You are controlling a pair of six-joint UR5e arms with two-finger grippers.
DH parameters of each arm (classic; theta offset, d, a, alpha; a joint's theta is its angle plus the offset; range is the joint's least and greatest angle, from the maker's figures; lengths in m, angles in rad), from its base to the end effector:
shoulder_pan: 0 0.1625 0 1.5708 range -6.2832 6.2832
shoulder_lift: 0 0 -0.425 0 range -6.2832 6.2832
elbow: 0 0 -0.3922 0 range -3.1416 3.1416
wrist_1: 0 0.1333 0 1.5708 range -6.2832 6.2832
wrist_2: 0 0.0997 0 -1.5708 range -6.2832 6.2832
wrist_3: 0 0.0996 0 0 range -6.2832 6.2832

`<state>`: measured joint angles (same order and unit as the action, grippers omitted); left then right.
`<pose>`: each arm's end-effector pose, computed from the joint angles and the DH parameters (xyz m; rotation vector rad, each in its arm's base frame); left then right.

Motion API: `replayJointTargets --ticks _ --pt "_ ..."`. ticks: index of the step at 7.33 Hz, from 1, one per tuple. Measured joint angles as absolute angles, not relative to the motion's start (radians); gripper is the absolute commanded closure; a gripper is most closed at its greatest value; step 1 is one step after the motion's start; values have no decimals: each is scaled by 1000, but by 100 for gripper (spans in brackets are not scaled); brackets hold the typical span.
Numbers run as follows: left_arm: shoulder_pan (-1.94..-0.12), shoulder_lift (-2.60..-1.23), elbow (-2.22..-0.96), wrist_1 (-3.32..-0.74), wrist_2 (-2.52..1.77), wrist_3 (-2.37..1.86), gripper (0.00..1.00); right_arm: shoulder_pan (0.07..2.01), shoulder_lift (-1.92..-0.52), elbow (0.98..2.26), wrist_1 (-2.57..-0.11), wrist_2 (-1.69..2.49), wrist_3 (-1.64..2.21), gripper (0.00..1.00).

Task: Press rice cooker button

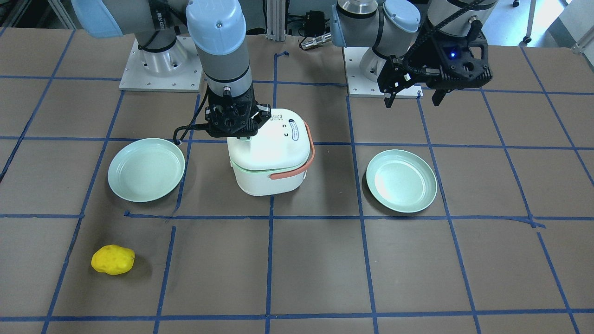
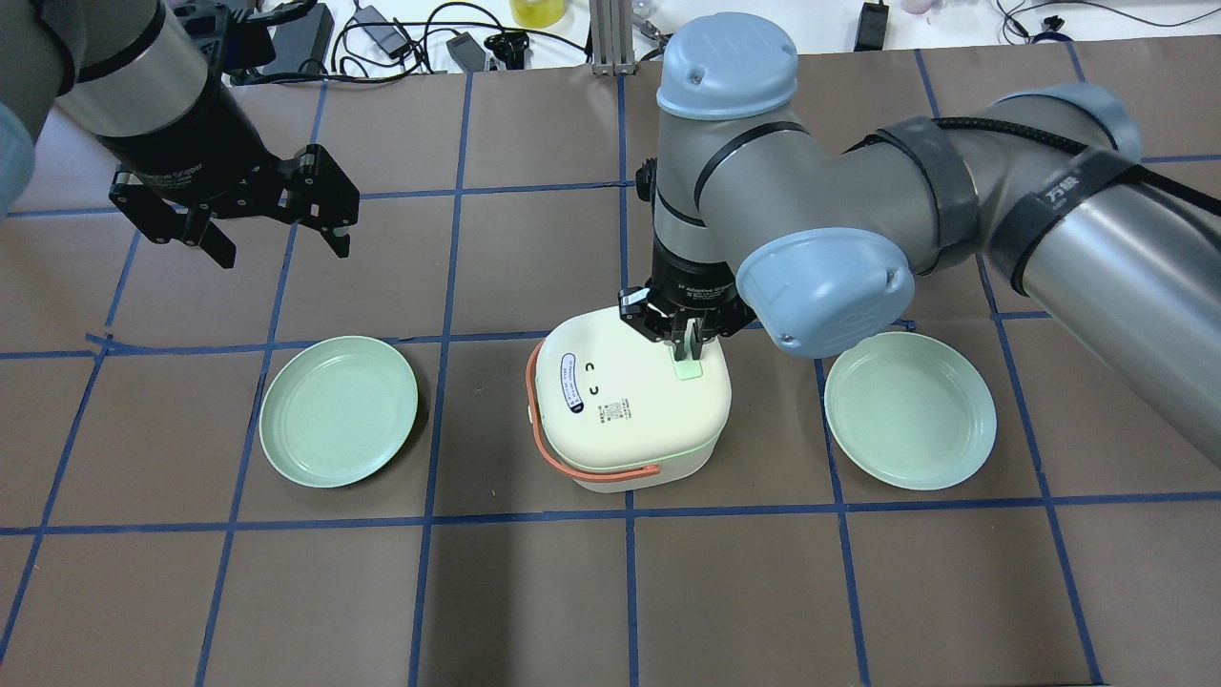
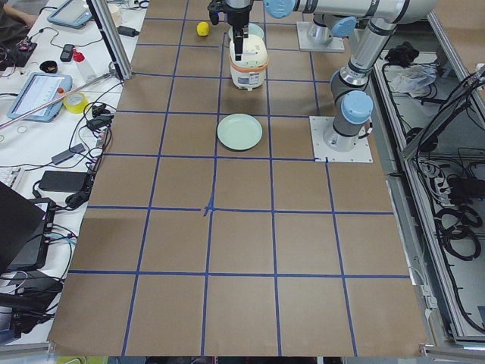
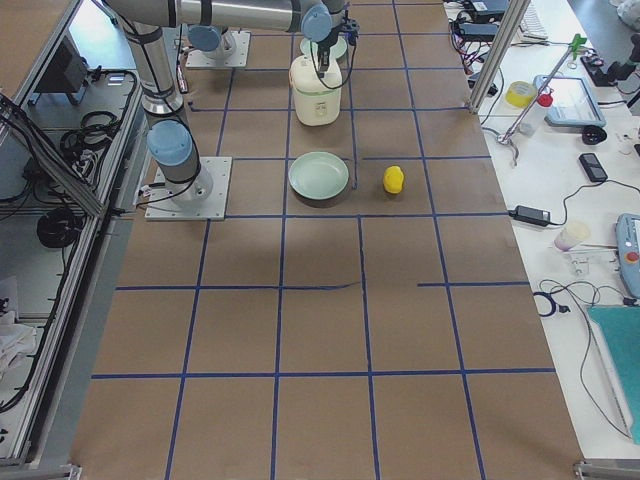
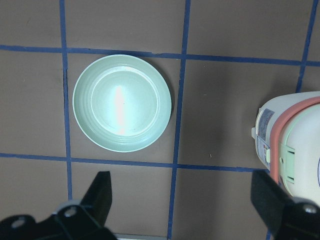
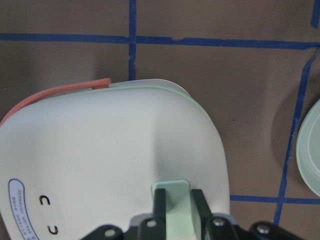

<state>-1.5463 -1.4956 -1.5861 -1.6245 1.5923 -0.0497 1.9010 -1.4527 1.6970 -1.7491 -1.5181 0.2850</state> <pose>-0.1199 -0.4630 0.5108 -0.1158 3.1180 -0.0101 0.3008 -0.4503 0.3839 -0.0676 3.1082 0.1226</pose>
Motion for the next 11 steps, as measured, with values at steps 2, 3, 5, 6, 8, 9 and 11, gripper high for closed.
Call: replayJointTargets --ticks 2,3,5,6,8,9,11 --pt "-1546 -1496 -1586 -1624 1592 -49 0 1881 -1470 1613 -1673 -1549 284 0" --pt "-1546 -1496 -1586 -1624 1592 -49 0 1861 -1475 1559 -1637 -1581 282 0" --pt "-1546 -1496 -1586 -1624 1592 -50 0 1789 -1483 1481 -1590 -1629 231 0" --pt "-1546 -1496 -1586 -1624 1592 -49 0 1742 -1484 1457 -1581 -1632 171 0" --pt "-1546 -1496 -1586 -1624 1592 -49 0 1671 -1488 1427 -1575 -1628 80 0" --pt "-1546 -1496 -1586 -1624 1592 -50 0 1637 -1489 1414 -1571 -1620 31 0" --pt "-1546 -1496 -1586 -1624 1592 -50 0 1575 -1491 1386 -1531 -1577 -27 0"
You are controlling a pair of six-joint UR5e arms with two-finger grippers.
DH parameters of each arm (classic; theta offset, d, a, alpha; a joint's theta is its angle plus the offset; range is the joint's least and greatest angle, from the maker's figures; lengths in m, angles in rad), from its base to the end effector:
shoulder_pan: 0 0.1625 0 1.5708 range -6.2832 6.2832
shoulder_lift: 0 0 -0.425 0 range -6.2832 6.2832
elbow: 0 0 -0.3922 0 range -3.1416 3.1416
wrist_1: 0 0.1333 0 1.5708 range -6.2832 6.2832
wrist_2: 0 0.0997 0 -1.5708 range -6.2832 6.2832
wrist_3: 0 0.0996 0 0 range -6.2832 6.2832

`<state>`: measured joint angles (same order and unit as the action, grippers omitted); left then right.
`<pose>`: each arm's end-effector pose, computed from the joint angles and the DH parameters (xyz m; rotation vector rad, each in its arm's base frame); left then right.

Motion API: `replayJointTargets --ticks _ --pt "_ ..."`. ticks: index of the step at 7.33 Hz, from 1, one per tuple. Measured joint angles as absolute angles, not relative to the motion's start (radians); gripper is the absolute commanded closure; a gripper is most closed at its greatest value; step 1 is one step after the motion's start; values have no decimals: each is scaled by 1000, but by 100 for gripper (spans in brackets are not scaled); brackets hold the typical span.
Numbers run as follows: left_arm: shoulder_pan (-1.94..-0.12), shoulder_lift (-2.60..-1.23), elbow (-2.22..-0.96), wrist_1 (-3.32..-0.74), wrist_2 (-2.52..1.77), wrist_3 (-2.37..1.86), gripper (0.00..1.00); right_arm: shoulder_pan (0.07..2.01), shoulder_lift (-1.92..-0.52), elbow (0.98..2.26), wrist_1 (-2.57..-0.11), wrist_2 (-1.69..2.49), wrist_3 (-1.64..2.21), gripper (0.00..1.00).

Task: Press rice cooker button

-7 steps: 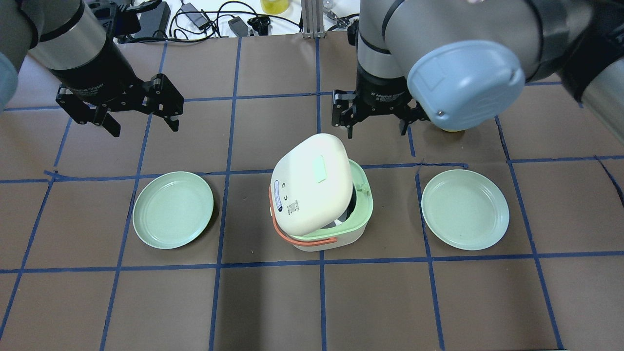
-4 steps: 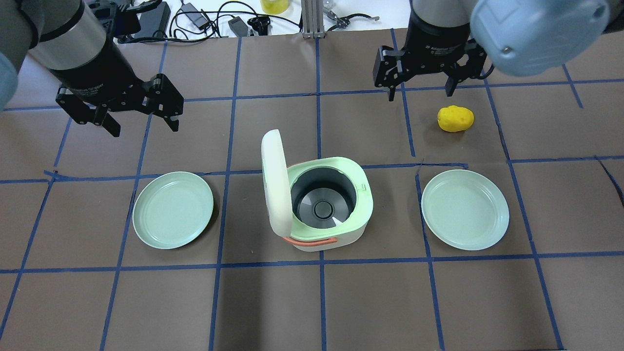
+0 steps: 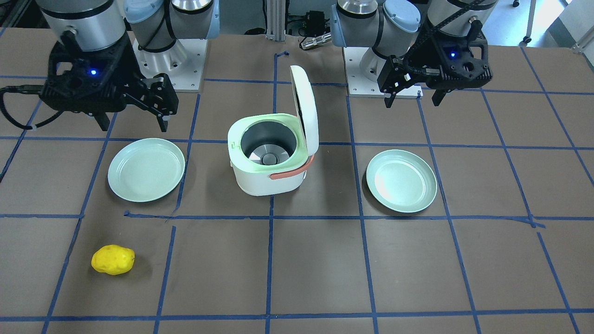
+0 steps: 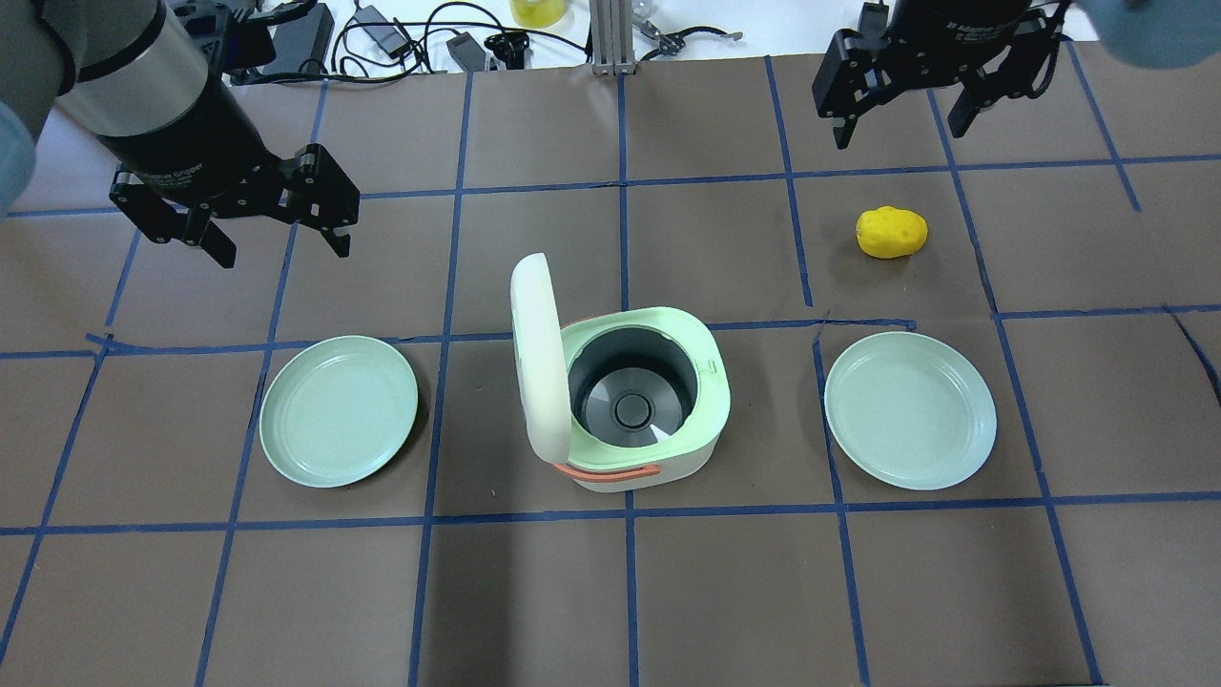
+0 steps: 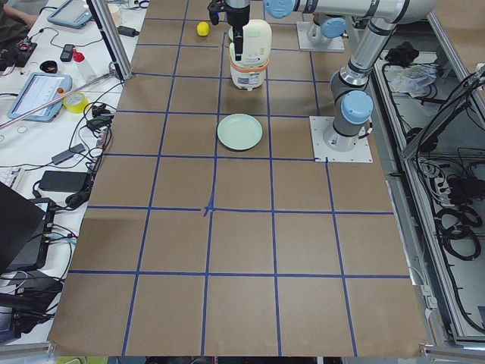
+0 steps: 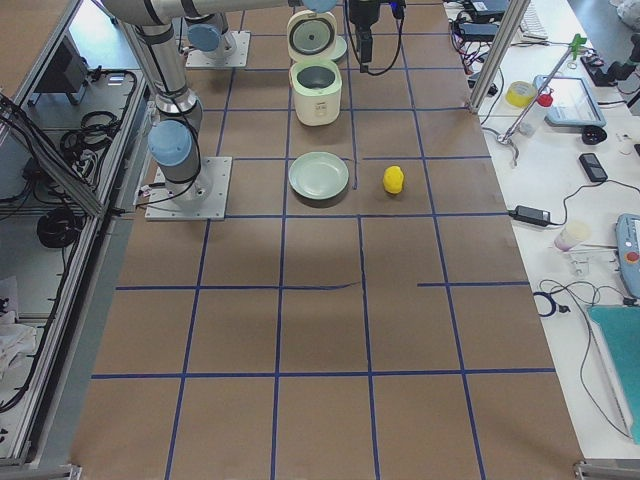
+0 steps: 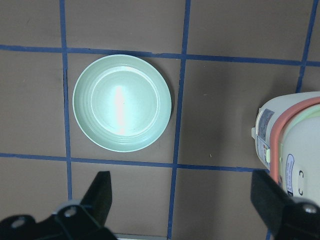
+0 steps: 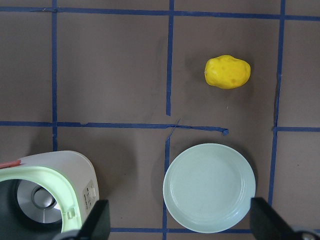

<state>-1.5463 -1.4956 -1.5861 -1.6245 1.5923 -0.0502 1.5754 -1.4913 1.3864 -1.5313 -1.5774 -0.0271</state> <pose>-0.1199 -0.4630 0.5108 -0.1166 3.1180 -0.0101 0.1351 -0.5292 0.5344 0.0493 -3.1322 0.1023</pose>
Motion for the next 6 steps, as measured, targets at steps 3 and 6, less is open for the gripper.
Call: replayJointTargets --ticks 3,6 --pt "-1546 -1496 -1586 -1624 1592 -49 0 1561 -1499 1383 -1513 -1562 -36 0" --pt "-1546 -1496 -1586 -1624 1592 -50 0 1561 -1506 1386 -1511 -1573 -35 0"
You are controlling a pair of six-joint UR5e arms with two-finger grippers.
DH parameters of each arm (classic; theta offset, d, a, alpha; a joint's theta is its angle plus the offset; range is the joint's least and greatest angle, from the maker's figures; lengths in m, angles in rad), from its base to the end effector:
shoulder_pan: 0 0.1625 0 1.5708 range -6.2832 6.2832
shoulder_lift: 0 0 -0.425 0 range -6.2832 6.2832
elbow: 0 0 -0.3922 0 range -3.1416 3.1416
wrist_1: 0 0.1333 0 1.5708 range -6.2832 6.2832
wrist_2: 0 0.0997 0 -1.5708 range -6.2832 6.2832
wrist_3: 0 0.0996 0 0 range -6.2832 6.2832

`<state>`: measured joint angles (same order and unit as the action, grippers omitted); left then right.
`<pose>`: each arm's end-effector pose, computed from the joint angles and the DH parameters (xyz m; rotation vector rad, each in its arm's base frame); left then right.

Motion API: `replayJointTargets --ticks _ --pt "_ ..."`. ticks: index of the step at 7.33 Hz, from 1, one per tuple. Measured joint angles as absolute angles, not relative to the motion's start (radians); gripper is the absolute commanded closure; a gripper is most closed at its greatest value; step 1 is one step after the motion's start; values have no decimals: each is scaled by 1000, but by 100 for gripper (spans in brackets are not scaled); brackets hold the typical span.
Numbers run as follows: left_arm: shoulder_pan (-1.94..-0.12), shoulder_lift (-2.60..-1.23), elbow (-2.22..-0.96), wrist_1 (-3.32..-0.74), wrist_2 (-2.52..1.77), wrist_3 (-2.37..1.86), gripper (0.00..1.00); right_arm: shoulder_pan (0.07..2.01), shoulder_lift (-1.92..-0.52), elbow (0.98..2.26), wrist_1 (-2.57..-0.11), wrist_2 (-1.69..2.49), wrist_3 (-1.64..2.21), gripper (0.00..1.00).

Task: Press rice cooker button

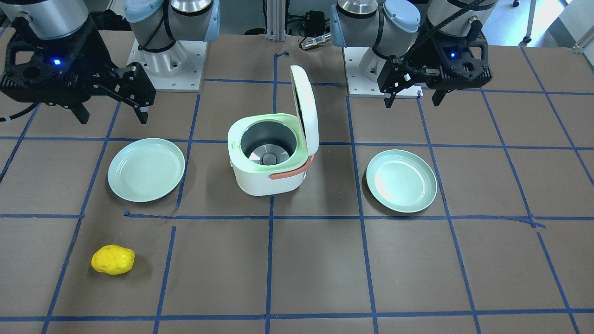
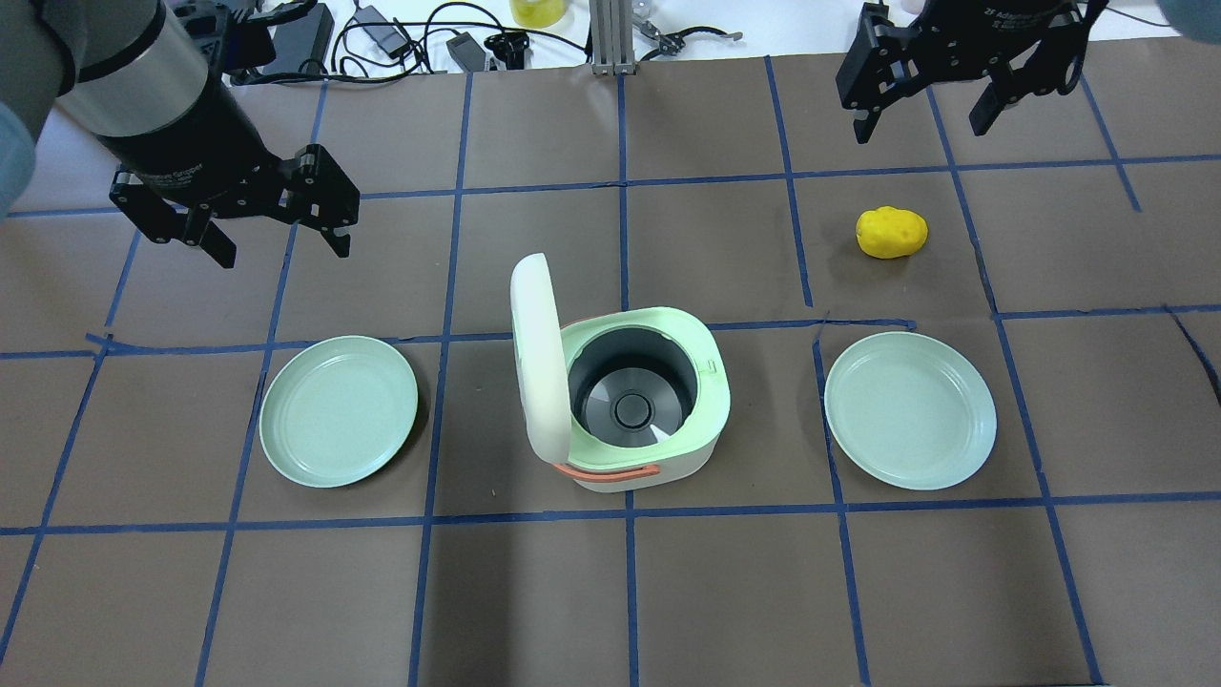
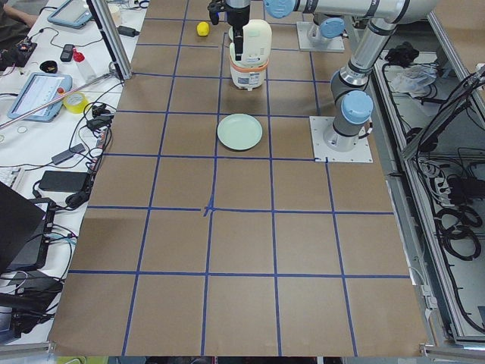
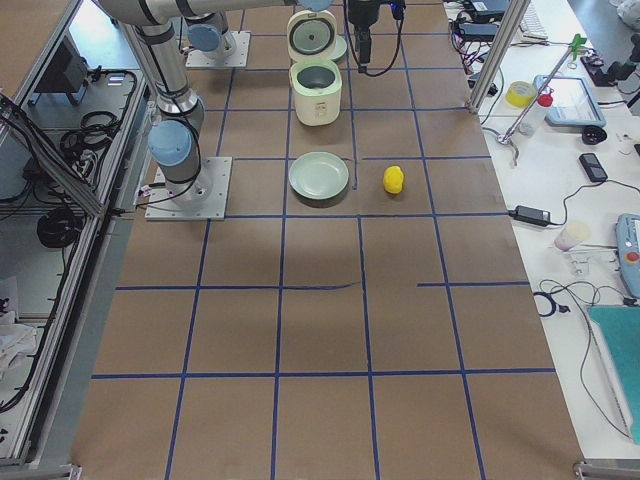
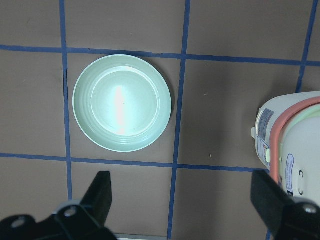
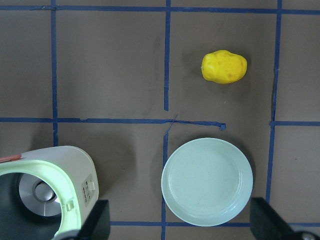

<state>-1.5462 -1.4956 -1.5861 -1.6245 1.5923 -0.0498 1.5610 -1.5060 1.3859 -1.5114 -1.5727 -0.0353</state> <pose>-0.1198 -0.4630 0.5108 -0.1161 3.1180 -0.0101 0.1280 -0.5237 0.5402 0.0399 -3.1366 0.0951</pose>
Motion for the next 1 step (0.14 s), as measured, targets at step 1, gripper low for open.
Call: replayJointTargets --ticks 1 --pt "-1546 -1496 -1586 -1624 1592 -49 0 1561 -1507 1387 -1512 -1573 -35 0"
